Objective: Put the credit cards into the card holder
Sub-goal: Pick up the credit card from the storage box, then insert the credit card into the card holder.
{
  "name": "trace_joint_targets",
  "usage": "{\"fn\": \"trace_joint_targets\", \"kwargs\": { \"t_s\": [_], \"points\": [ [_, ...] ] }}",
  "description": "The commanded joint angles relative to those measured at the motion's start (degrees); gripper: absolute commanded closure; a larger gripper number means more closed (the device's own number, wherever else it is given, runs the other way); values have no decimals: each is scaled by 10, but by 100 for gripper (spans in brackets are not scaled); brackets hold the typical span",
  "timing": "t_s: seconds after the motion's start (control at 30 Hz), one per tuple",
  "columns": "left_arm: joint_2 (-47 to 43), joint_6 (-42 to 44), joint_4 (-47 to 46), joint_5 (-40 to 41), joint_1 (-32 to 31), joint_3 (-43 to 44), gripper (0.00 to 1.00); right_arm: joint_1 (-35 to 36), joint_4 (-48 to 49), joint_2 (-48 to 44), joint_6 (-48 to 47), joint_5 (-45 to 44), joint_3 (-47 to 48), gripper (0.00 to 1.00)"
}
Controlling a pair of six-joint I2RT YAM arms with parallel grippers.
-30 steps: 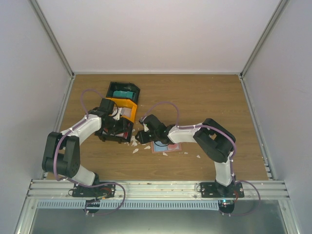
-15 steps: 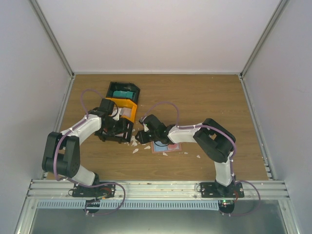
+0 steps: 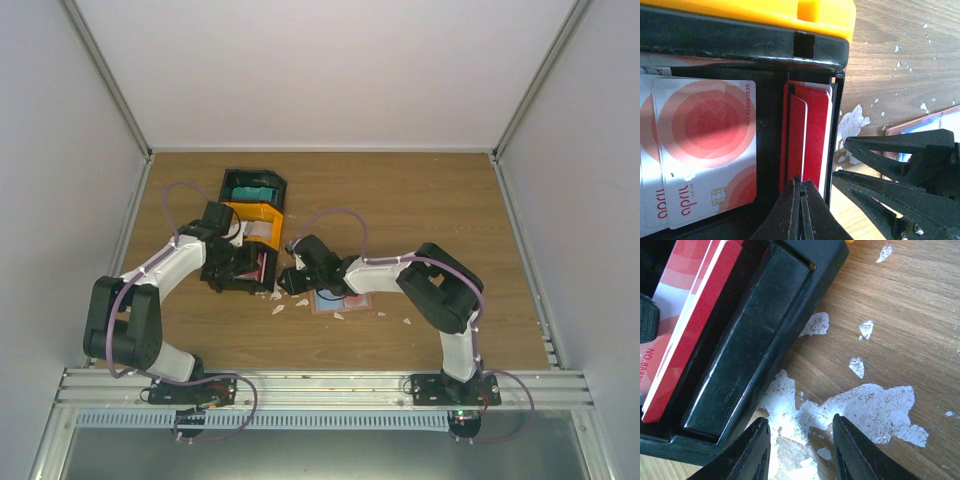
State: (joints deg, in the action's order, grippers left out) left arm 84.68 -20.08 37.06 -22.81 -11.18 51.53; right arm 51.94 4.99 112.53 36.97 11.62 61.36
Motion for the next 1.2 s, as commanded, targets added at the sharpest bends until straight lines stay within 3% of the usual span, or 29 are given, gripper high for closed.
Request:
{"fn": "trace_joint_targets", "kwargs": {
  "t_s": [0.0, 0.23, 0.5, 0.6, 0.8, 1.0, 1.17],
  "points": [
    [-19, 0, 11, 2, -5, 15, 100, -3, 4, -11, 6, -11, -9, 64],
    [-30, 0, 26, 17, -5, 26, 100, -4, 1, -14, 6, -12, -9, 64],
    [-79, -1, 71, 105, -5, 69, 100, -15, -17, -47, -5, -33, -9, 64],
    [-107, -3, 85, 104, -5, 83, 100, -27, -27, -77, -18, -43, -18, 63],
    [-156, -25, 70, 2, -5, 95, 100, -68, -47, -167, -41, -8, -62, 57],
    [-187, -74, 5, -127, -5, 89, 100, -134, 2, -297, -16, 147, -150, 50],
    [-208, -184, -116, -265, -10, 42, 100, -155, 62, -380, 74, 235, -184, 40]
  ]
}}
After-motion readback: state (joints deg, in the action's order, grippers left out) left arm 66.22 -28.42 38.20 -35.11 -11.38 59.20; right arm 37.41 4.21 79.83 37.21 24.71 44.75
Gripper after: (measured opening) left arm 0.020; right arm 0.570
